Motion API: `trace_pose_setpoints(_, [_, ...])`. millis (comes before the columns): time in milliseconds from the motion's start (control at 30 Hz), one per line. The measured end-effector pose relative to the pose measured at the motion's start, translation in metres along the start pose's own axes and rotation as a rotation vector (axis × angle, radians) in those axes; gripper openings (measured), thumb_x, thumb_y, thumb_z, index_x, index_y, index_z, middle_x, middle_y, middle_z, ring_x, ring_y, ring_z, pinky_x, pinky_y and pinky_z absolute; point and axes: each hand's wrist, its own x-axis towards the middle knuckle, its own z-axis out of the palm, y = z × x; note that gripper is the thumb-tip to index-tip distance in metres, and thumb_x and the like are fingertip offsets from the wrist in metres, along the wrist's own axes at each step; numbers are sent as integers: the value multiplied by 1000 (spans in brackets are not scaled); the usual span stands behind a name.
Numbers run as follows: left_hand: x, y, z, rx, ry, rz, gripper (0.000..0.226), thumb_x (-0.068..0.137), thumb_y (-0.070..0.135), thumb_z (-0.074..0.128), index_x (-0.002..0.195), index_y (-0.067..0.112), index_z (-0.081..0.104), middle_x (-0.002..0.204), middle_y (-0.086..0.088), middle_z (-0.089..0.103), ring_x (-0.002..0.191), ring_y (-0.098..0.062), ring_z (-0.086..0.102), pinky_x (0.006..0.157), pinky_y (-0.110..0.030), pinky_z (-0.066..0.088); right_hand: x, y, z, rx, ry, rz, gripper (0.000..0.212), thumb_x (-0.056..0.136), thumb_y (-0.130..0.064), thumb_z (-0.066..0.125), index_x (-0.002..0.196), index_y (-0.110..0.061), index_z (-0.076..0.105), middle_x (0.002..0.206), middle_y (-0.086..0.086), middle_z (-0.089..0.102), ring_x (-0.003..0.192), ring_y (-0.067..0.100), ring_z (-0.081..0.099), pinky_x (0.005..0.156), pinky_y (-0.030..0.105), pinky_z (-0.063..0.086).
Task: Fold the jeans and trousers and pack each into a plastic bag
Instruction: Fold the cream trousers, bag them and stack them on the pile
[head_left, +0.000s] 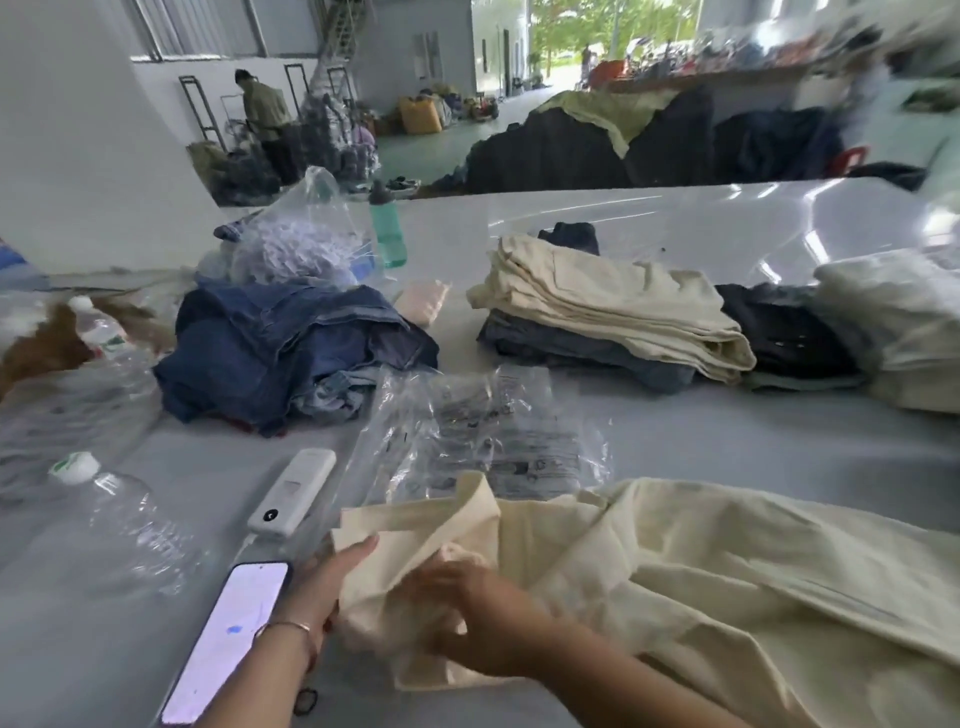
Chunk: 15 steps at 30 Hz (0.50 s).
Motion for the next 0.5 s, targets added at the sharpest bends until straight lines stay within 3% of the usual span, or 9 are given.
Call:
trace_pose_setpoints(67, [1,0,10,399,211,178,41,68,8,79,104,0,61,100,-21,66,101,-42,61,77,-30,52,-22,13,-18,71,225,177,28,87,-25,61,114,-21,66,120,-5,65,107,16,61,94,29,47])
trace_pose_setpoints(133, [-2,5,25,788,455,379,51,70,3,72,117,2,52,114,-27,57,106,-44,53,85,-43,49,-47,32,-39,-1,434,343,24,90,-28,57,111,-25,67,115,-8,66,104,15,61,88,26,47])
trace_pose_setpoints(200, [-11,10,51,976,588,684,60,69,8,68,125,5,49,125,-26,48,114,-43,43,91,-54,41,-79,52,-59,-54,631,435,20,87,-22,59,105,-23,69,111,-6,68,103,15,61,86,25,45])
trace_pose_setpoints(267, [-32,7,91,1020,481,999,48,71,22,60,116,4,57,117,-22,54,108,-39,45,89,-50,39,-122,72,-79,-134,821,518,21,79,-12,66,98,-17,71,105,-1,69,98,22,62,81,28,46])
trace_pose_setpoints(367, [-70,-17,157,1170,69,1261,39,72,43,51,92,16,69,92,-4,64,87,-32,58,74,-42,49,-200,105,-99,-326,951,679,35,61,-4,74,95,-13,72,102,5,70,96,32,63,80,39,49])
trace_pose_setpoints(433, [-82,-38,189,1351,-162,1286,36,61,54,64,83,26,68,84,6,63,80,-23,62,64,-36,53,-254,126,-107,-374,877,864,49,57,-7,74,105,-18,69,118,3,65,109,32,57,89,44,44])
trace_pose_setpoints(500, [-86,-55,208,1528,-273,1202,50,42,53,78,84,28,69,86,7,63,80,-21,64,63,-35,54,-301,145,-108,-399,710,1062,61,66,-18,70,124,-29,59,141,-3,48,129,26,41,105,43,32])
